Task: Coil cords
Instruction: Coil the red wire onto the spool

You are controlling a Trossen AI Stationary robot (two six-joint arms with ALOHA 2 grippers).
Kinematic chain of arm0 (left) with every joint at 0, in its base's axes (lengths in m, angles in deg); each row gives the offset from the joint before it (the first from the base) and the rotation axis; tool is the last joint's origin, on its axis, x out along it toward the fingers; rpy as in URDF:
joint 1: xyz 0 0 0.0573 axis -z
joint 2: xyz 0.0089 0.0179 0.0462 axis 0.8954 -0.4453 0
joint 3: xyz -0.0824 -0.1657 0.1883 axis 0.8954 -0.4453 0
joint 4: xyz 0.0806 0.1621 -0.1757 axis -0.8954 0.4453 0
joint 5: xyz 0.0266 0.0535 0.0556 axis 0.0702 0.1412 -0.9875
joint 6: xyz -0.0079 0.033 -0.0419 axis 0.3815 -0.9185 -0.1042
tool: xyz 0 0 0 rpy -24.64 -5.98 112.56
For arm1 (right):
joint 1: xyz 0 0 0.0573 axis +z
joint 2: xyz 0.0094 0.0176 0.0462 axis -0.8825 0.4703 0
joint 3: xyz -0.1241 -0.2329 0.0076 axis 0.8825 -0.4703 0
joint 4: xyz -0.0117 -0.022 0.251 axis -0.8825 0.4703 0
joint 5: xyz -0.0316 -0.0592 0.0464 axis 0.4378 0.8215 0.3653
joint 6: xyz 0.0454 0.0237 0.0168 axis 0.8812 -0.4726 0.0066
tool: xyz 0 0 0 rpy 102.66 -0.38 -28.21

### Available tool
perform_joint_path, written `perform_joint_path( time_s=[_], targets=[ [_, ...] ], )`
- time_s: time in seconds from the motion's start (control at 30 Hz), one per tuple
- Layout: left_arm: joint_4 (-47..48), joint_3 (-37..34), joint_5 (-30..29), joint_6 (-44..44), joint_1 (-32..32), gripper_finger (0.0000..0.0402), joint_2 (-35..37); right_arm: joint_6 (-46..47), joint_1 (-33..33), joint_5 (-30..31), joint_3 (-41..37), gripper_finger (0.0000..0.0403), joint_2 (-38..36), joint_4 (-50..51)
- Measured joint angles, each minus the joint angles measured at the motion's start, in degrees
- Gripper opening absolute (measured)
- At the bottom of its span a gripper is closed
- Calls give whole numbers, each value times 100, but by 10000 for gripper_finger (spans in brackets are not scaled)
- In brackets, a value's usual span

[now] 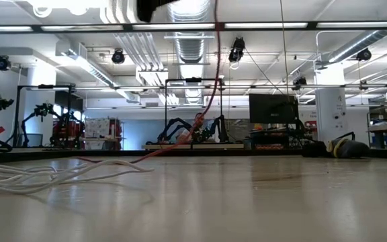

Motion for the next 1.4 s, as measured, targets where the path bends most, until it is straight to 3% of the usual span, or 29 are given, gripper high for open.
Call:
perform_joint_path(
  time_s=[0.17,0.37,0.43,0.67,0.9,1.13,1.3,1.4],
  targets=[
    [-2272,-829,2,-122,-358,244,-688,16,0,-4,0,0,-9,0],
    [-3129,-953,406,-352,-399,245,-1383,7,0,-4,0,0,-15,4],
    [-3111,-813,660,-350,-399,245,-1546,-42,0,-4,-2,0,-15,3],
    [-2349,-326,632,-347,-439,221,-1824,-85,0,-2,-2,0,-11,9],
    [-1655,-324,610,-332,-447,160,-1410,-87,0,83,-2,0,-135,132],
    [-1558,-403,603,-334,-447,101,-1109,-87,0,89,-2,0,-162,183],
    [-1335,-405,603,-206,-447,18,-1076,-87,0,89,-2,0,-162,188],
    [-873,-405,541,-141,-446,11,-841,-109,0,93,-2,0,-199,291]
  ],
)
